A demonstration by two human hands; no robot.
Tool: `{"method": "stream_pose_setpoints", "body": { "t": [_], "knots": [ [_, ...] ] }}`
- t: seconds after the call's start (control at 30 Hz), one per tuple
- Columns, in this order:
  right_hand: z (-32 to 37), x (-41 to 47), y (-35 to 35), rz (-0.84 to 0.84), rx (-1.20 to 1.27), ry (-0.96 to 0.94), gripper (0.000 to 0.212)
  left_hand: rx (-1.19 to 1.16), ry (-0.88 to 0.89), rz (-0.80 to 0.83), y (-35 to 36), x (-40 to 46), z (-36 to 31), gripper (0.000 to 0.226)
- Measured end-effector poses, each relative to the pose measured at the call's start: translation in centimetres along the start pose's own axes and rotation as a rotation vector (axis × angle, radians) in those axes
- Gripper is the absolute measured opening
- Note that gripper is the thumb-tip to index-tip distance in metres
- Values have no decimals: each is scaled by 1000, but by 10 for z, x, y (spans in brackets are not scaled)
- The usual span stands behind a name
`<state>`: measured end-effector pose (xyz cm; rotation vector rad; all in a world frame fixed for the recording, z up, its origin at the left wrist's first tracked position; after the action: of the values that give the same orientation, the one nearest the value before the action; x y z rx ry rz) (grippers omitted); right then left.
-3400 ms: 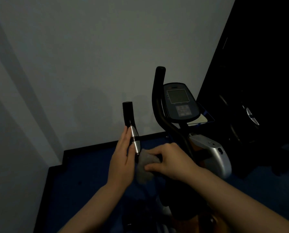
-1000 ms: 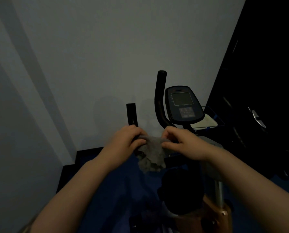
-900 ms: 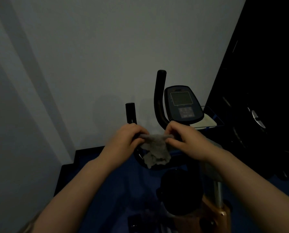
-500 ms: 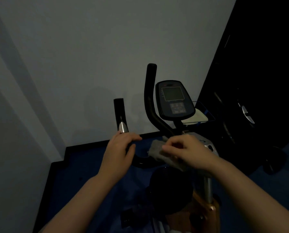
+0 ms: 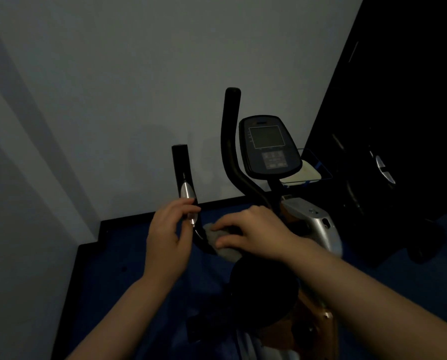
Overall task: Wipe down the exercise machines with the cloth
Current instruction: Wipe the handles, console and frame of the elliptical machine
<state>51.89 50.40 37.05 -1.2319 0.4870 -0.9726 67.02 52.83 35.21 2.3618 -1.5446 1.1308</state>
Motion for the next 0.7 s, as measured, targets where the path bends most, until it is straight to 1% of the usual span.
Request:
{"method": "stream_pose_setpoints", "body": {
  "t": [0.03,0.1,0.17,0.2,0.23,0.27,0.33,0.4,0.47,0.5,0.53,0.6,0.63,0.7],
  "knots": [
    [-5,-1,2,27,46,32,44,-4,-1,4,0,1,0,21],
    [-15,-10,3,166,120,77,52,-8,-10,3,-3,2,4,22],
    [-20,-16,4,266,93,76,60,0,-23,-17,-7,4,8,26],
    [-18,-15,4,253,37,64,62,6,-31,-15,-8,5,10,27],
    [-12,-9,5,198,12,63,63,10,-38,-3,-7,5,12,27],
    [-4,-2,8,119,54,76,63,11,-41,11,-6,5,13,27],
    [5,8,14,-64,303,189,59,8,-33,38,-4,8,14,28],
    [1,9,17,-185,447,328,59,-8,-22,52,-6,15,14,30],
    [1,2,20,-182,416,397,62,-21,-12,58,-10,23,14,31],
    [3,-3,20,-169,354,391,62,-21,-13,60,-11,26,14,31],
    [8,-6,21,-166,264,380,59,-19,-16,59,-11,28,14,31],
    [18,-2,16,-246,171,404,48,-16,-12,67,-10,34,16,31],
    [21,5,14,-294,187,427,42,-13,1,76,-8,38,16,30],
    [20,17,14,-389,325,488,34,-6,39,100,-6,48,14,30]
  ]
}}
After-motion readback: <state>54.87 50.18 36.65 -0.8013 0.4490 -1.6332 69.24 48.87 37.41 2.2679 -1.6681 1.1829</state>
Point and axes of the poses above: each hand's wrist, its own x-axis towards the middle knuckle, its own y-axis out of the palm, z = x × y, the point moved 8 cm from there along x, towards the middle knuckle, and after that the axes turned 9 degrees about -z, right-handed, at the moved point
